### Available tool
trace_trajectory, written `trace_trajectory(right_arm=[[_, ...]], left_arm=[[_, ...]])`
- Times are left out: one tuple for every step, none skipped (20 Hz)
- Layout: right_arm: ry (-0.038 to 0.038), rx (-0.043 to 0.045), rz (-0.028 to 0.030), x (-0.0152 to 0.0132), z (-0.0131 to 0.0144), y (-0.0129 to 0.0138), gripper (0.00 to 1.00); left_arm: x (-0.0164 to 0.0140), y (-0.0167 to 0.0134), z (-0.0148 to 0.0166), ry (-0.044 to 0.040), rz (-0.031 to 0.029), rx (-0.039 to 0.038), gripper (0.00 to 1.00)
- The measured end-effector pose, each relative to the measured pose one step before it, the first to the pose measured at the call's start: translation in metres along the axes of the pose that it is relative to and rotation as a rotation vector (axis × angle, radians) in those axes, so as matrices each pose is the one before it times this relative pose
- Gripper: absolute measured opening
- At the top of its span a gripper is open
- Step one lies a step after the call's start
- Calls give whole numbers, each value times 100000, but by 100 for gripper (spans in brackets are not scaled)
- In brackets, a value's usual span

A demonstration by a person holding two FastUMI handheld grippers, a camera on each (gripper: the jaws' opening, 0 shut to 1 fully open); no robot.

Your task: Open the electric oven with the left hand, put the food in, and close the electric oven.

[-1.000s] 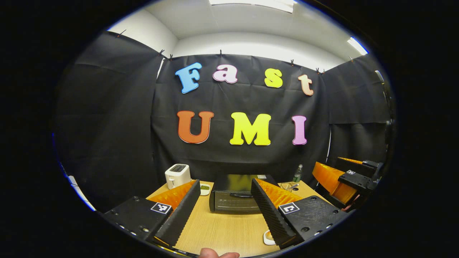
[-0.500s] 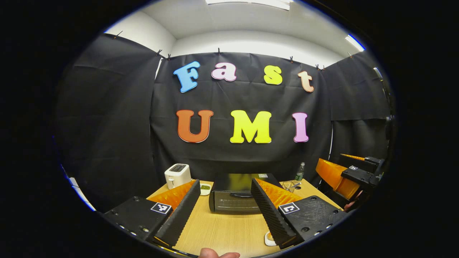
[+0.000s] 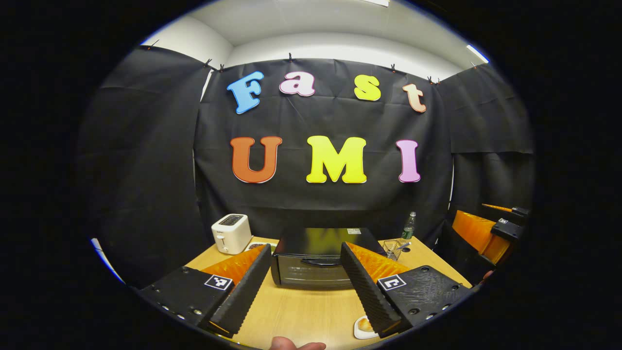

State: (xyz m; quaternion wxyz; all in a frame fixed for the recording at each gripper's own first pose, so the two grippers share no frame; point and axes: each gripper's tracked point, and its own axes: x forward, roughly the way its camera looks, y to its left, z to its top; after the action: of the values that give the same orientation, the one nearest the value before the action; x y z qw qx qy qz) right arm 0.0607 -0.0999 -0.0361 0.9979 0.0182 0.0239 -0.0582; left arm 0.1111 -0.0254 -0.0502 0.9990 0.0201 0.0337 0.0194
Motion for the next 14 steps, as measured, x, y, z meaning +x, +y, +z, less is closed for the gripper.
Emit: trace_trajectory(right_arm=[[981,-384,-1740,229,-616,-1118,98],[1048,9,-1716,332,-474,-1116,98],[1349,477,-1642,384,-538,-998,100],[1571,753,-1264,402,-590,-957,100],[1751,545,-1168,548,-702,-957,100],[1483,201,-916,469,-412,-818,100],[1057,-32,-776,590,-293,-816,98],[659,-251,-617,537,-106,-657,98],[693,-327,-406,495,-239,-615,98],[526,-401,-152,566,-120,-514,98],[582,-416,-32,502,-241,-441,99],[742,-292,165,492,-217,-337,99],[837,-84,308,464,-367,-215,99],[732,53,299,439,-234,-197,98]], left_arm=[[1325,-649,-702,1307,-812,-376,93],[1448,-428,-803,1409,-844,-245,93],[1635,-538,-907,1703,-599,470,93],[1705,-300,-935,1703,-215,1152,93],[1700,-213,-1003,2913,-125,1024,93],[1610,-272,-858,2099,-87,1006,93],[1588,-175,-456,1214,-181,447,93],[1486,-101,-329,822,8,134,94],[1474,-102,-236,903,-71,291,93],[1378,-78,-349,1112,307,673,93],[1352,-108,-439,1159,233,855,93],[1187,-274,-525,1933,-192,602,93],[1064,-247,-717,1809,-108,322,93],[893,-63,-520,1778,133,-127,94]])
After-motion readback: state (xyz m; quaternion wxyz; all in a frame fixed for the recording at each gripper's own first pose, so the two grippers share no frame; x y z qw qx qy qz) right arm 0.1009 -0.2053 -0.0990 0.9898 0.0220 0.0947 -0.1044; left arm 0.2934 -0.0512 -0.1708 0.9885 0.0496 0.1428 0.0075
